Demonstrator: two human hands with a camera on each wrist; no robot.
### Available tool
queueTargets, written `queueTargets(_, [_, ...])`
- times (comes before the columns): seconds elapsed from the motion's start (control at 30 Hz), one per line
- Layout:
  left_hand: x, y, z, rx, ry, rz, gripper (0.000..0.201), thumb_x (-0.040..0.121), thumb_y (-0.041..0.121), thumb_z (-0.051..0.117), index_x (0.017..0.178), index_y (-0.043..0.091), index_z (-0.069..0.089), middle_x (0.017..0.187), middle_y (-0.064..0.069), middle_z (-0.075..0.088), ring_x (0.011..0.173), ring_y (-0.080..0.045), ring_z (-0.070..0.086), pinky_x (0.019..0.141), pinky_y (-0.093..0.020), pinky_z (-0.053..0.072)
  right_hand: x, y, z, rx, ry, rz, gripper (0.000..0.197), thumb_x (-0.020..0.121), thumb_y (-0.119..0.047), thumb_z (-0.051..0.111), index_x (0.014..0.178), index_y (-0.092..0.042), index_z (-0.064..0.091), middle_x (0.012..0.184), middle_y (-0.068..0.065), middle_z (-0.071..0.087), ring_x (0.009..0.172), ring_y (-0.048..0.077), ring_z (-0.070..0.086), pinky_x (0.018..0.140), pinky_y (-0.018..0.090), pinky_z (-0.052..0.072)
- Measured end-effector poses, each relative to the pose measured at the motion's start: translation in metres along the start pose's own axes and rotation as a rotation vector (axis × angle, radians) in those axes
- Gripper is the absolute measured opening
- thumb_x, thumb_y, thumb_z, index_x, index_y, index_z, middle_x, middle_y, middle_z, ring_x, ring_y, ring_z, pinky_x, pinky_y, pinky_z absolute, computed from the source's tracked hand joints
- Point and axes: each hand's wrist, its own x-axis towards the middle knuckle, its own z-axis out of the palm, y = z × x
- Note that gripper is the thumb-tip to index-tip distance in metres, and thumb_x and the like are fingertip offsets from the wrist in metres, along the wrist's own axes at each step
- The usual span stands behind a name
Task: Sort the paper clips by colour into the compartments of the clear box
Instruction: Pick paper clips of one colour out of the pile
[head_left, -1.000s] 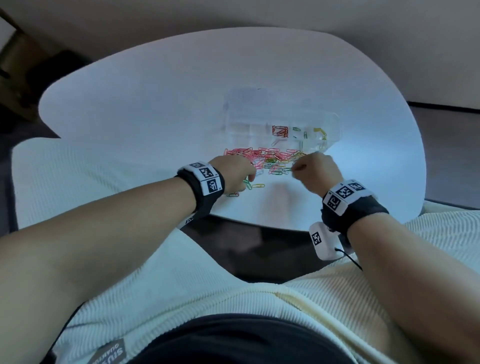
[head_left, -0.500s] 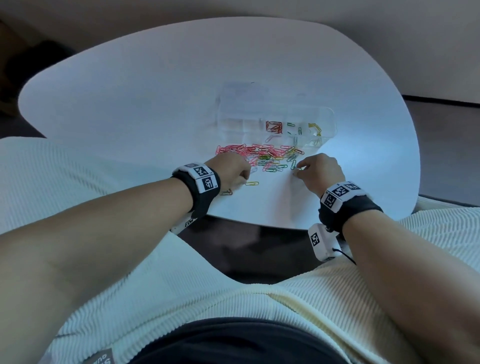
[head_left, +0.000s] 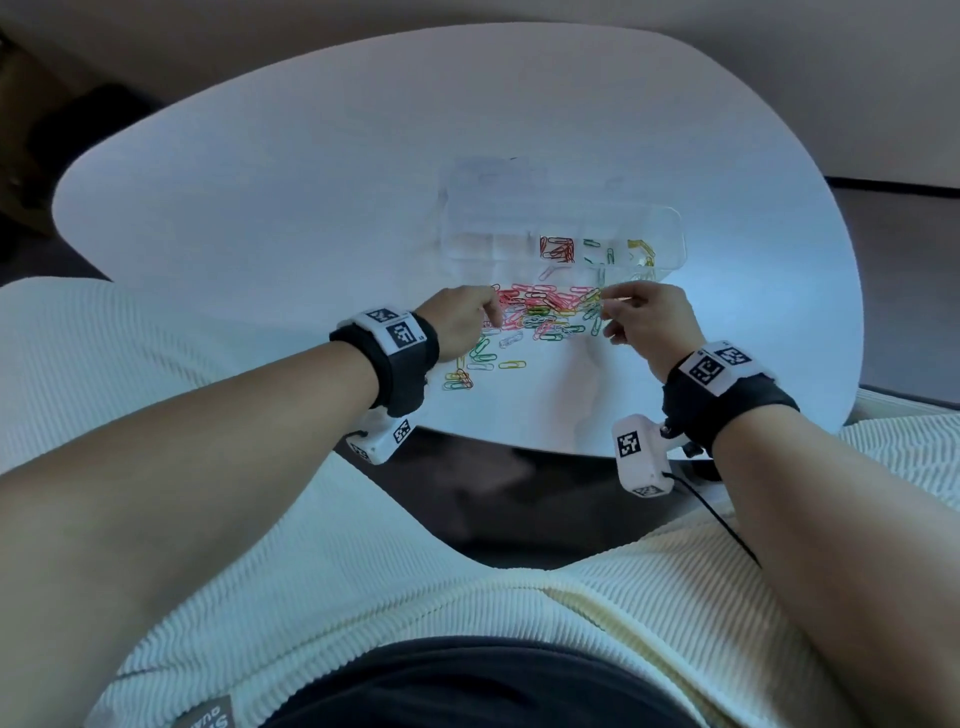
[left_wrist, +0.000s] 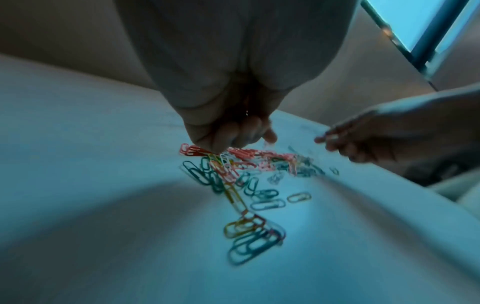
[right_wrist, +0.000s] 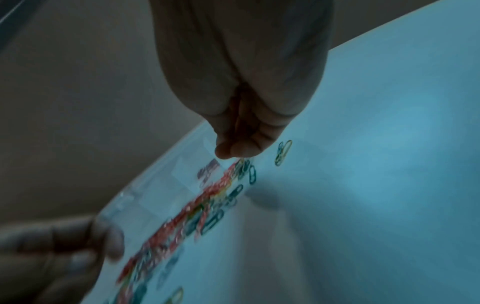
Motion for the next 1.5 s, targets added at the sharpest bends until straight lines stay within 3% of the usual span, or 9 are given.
queueTargets(0.1, [0.000, 0.001, 0.006, 0.168, -0.047, 0.032, 0.023, 0.094, 0.010, 0.038, 0.096, 0.011, 0.061, 0.098, 0.001, 0.058, 0.081, -0.020, 0.051, 0.067, -0.028, 0.035, 0.002, -0.002, -0.007, 0.255, 0.047, 0.105, 0.021, 0.091, 0.003, 0.051, 0.103, -0.001, 0.067, 0.071, 0.008, 0.059, 0.053, 0.016, 0.053, 0.052, 0.023, 0.047])
queueTargets(0.27, [0.000, -0.007, 0.014, 0.426, -0.071, 0.077, 0.011, 0.090, 0.020, 0.058, 0.100, 0.019, 0.061, 0.091, 0.006, 0.055, 0.083, -0.016, 0.048, 0.070, -0.026, 0.034, 0.001, -0.006, -0.005, 0.470, 0.052, 0.226, 0.010, 0.090, -0.002, 0.054, 0.085, -0.002, 0.062, 0.068, 0.009, 0.054, 0.050, 0.016, 0.044, 0.049, 0.023, 0.037])
queueTargets(0.4, [0.000, -0.006, 0.014, 0.428, -0.059, 0.085, 0.011, 0.091, 0.019, 0.059, 0.100, 0.016, 0.064, 0.091, 0.006, 0.053, 0.081, -0.015, 0.048, 0.068, -0.027, 0.035, 0.005, 0.000, 0.002, 0.131, 0.083, 0.172, 0.014, 0.087, -0.013, 0.058, 0.083, -0.007, 0.069, 0.070, 0.006, 0.059, 0.053, 0.017, 0.050, 0.051, 0.024, 0.041])
queueTargets(0.57, [0.000, -0.007, 0.016, 0.385, -0.063, 0.050, 0.004, 0.089, 0.019, 0.059, 0.091, 0.019, 0.063, 0.090, 0.006, 0.057, 0.083, -0.016, 0.053, 0.068, -0.027, 0.037, 0.005, 0.012, 0.011, -0.353, 0.090, 0.008, 0.026, 0.096, -0.017, 0.049, 0.105, -0.010, 0.073, 0.098, 0.006, 0.070, 0.085, 0.021, 0.056, 0.071, 0.024, 0.038])
queueTargets(0.83, [-0.002, -0.002, 0.012, 0.414, -0.066, 0.055, 0.016, 0.093, 0.020, 0.055, 0.104, 0.019, 0.066, 0.103, 0.003, 0.062, 0.086, -0.016, 0.051, 0.072, -0.026, 0.038, 0.006, 0.012, 0.011, -0.322, 0.163, -0.043, 0.034, 0.100, -0.016, 0.038, 0.112, -0.006, 0.068, 0.110, 0.015, 0.069, 0.104, 0.034, 0.060, 0.081, 0.030, 0.043])
queueTargets(1.0, [-0.001, -0.001, 0.012, 0.496, -0.053, 0.065, 0.025, 0.091, 0.013, 0.056, 0.111, 0.023, 0.065, 0.116, 0.000, 0.063, 0.103, -0.022, 0.058, 0.072, -0.027, 0.040, 0.009, 0.011, 0.006, -0.227, 0.178, 0.022, 0.030, 0.094, -0.015, 0.042, 0.101, -0.014, 0.072, 0.103, 0.012, 0.071, 0.096, 0.033, 0.066, 0.083, 0.036, 0.051])
queueTargets(1.17, [-0.001, -0.003, 0.015, 0.528, -0.042, 0.060, 0.018, 0.091, 0.017, 0.055, 0.105, 0.023, 0.066, 0.110, 0.000, 0.065, 0.100, -0.022, 0.059, 0.071, -0.029, 0.041, 0.003, 0.007, 0.010, -0.485, 0.122, -0.014, 0.018, 0.085, -0.031, 0.067, 0.092, -0.017, 0.074, 0.093, 0.005, 0.070, 0.084, 0.021, 0.060, 0.071, 0.025, 0.043])
queueTargets(1.4, [-0.001, -0.005, 0.016, 0.487, -0.055, 0.021, 0.011, 0.088, 0.020, 0.059, 0.097, 0.020, 0.065, 0.101, 0.001, 0.066, 0.085, -0.018, 0.055, 0.069, -0.029, 0.042, -0.003, 0.005, 0.014, -0.673, 0.074, 0.043, 0.012, 0.078, -0.017, 0.063, 0.083, -0.013, 0.074, 0.082, 0.009, 0.071, 0.069, 0.027, 0.064, 0.063, 0.029, 0.052])
queueTargets(1.5, [-0.001, -0.005, 0.017, 0.487, -0.072, 0.005, 0.008, 0.087, 0.022, 0.061, 0.095, 0.022, 0.063, 0.100, 0.002, 0.065, 0.086, -0.019, 0.057, 0.070, -0.029, 0.044, -0.002, 0.005, 0.014, -0.654, 0.028, 0.077, 0.011, 0.076, -0.018, 0.067, 0.081, -0.009, 0.072, 0.080, 0.010, 0.070, 0.063, 0.024, 0.061, 0.055, 0.023, 0.047])
